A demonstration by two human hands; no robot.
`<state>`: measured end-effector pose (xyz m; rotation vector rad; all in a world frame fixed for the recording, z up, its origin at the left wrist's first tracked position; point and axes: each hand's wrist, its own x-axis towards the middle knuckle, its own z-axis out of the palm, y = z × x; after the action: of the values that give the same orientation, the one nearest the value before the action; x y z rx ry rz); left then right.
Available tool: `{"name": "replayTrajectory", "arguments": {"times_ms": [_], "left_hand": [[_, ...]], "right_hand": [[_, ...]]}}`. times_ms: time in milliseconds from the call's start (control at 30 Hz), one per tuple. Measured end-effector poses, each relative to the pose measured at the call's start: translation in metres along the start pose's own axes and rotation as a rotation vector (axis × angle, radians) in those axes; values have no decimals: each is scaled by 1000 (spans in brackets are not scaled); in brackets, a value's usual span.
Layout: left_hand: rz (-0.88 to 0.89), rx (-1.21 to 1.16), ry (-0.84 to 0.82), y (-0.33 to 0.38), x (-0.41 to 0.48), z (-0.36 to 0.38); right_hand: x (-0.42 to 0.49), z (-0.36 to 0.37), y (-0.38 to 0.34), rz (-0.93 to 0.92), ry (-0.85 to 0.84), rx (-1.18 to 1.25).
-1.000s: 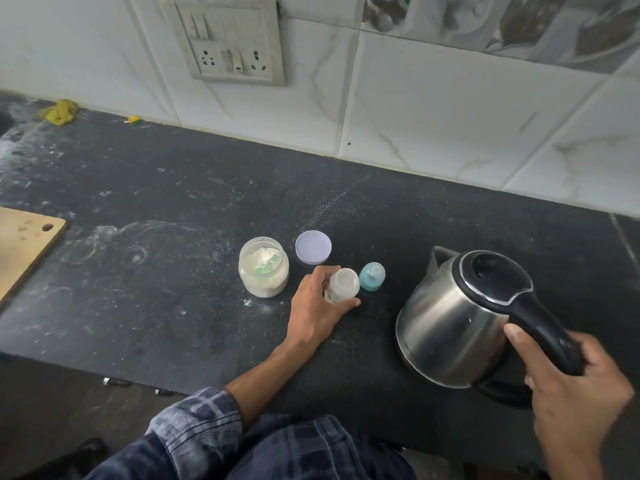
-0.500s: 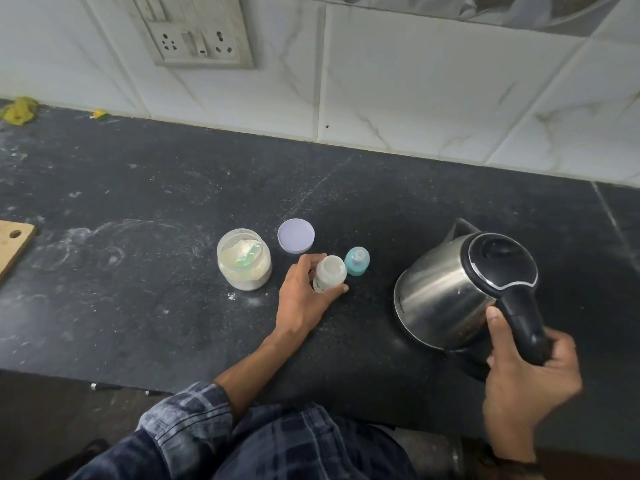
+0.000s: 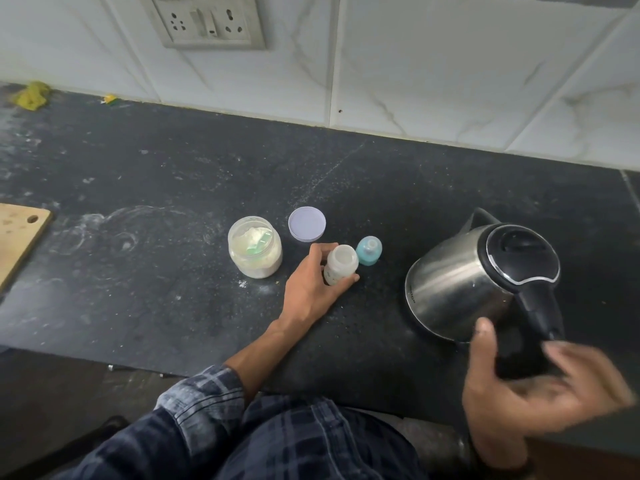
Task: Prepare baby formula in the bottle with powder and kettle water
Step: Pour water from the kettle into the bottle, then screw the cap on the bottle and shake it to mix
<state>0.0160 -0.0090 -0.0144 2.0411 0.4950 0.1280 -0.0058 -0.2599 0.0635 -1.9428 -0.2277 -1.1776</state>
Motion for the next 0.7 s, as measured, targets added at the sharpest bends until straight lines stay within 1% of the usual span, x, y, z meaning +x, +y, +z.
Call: {"name": "replayTrajectory", "arguments": {"times_ms": [33, 100, 167, 233, 300, 367, 467, 533, 600, 700], "left_hand": [[1, 4, 1, 0, 0, 0], [11, 6, -1, 0, 0, 0], [31, 6, -1, -2, -1, 1], [44, 10, -2, -3, -2, 2], [48, 21, -2, -5, -3, 1], [51, 27, -8, -6, -3, 1], [59, 37, -18, -6, -4, 0], [61, 41, -24, -6, -4, -1], [56, 38, -29, -5, -4, -3], [59, 39, -36, -5, -4, -4]], "right_hand": [[0, 5, -12, -77, -74, 65], [-2, 24, -37, -136, -295, 149], [-9, 50, -45, -101, -494, 177], [-14, 79, -41, -4, -575, 180], [-15, 105, -31, 79, -612, 128], [-14, 128, -16, 137, -703, 35], [-14, 156, 5, 233, -982, -118], [-15, 167, 14, 260, -1145, -193], [-15, 174, 19, 266, -1216, -220], [-14, 177, 18, 275, -1200, -221]]}}
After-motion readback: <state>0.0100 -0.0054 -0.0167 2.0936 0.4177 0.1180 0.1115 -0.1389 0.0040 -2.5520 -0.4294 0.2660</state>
